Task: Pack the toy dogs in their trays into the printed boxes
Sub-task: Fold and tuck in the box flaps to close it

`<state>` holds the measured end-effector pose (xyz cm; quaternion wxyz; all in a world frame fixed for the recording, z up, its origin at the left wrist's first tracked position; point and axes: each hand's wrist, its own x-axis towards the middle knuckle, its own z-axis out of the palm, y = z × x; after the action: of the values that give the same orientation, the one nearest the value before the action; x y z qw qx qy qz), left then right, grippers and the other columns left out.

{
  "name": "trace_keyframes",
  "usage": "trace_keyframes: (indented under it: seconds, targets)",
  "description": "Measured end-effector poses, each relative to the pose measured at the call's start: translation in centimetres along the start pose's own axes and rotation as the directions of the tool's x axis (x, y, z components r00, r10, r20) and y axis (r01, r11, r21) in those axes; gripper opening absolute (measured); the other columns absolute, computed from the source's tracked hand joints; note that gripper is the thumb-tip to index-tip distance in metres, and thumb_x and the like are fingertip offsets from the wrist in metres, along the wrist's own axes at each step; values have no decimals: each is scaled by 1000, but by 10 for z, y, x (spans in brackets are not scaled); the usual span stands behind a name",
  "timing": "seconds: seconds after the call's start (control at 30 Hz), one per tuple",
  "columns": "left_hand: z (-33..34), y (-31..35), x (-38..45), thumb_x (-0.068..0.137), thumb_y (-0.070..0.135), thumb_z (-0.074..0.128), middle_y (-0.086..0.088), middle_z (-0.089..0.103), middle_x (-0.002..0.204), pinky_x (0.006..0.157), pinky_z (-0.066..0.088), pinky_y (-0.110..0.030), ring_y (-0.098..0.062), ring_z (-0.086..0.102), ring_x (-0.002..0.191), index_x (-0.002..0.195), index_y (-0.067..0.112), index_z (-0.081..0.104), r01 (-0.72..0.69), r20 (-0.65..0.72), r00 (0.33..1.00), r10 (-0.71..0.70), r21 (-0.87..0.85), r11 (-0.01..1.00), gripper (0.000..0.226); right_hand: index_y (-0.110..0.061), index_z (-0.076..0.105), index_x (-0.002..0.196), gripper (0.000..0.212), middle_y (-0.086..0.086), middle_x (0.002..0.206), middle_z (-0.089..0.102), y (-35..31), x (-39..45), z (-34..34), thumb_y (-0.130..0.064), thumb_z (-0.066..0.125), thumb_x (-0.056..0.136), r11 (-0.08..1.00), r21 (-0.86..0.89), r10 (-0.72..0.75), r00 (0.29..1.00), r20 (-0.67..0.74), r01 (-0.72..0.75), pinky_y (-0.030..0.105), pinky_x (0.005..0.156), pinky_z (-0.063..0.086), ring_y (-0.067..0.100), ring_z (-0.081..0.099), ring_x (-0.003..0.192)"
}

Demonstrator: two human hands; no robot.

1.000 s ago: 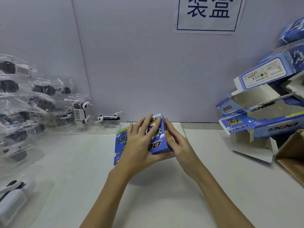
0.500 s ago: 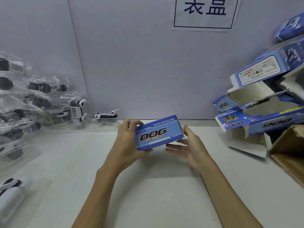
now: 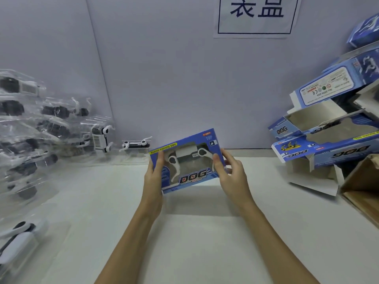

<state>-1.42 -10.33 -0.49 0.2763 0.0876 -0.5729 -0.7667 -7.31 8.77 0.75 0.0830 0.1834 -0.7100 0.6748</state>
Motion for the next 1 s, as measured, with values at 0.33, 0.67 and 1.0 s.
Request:
trace_keyframes:
  seconds: [0.33,0.67,1.0]
  targets:
    - [8,8,-2,99,58,57,2,72,122,108,50,-56,-25,67,117,141,24,59,-6,15,1000,7,-69,998,53,-18,75,107,50,-3,112,72,8,-1,-1,-60,51,95,997,66,-41,999,-4,41,14,73,53,-2,68,100]
    - [-1,5,-2,90,63,69,-7,74,107,97,55,-48,-31,71,104,115,18,72,35,30,999,-35,-17,999,51,-25,65,135,50,-18,84,69,10,0,2,-60,53,101,987,161,-34,996,78,21,16,62,49,6,58,69]
    - [-2,2,3,80,51,77,6,76,117,108,45,-37,-16,69,115,148,28,48,41,115,992,-50,72,997,78,-19,57,139,39,3,116,78,10,12,-6,-35,63,104,855,463,258,966,7,-232,48,95,60,25,74,107]
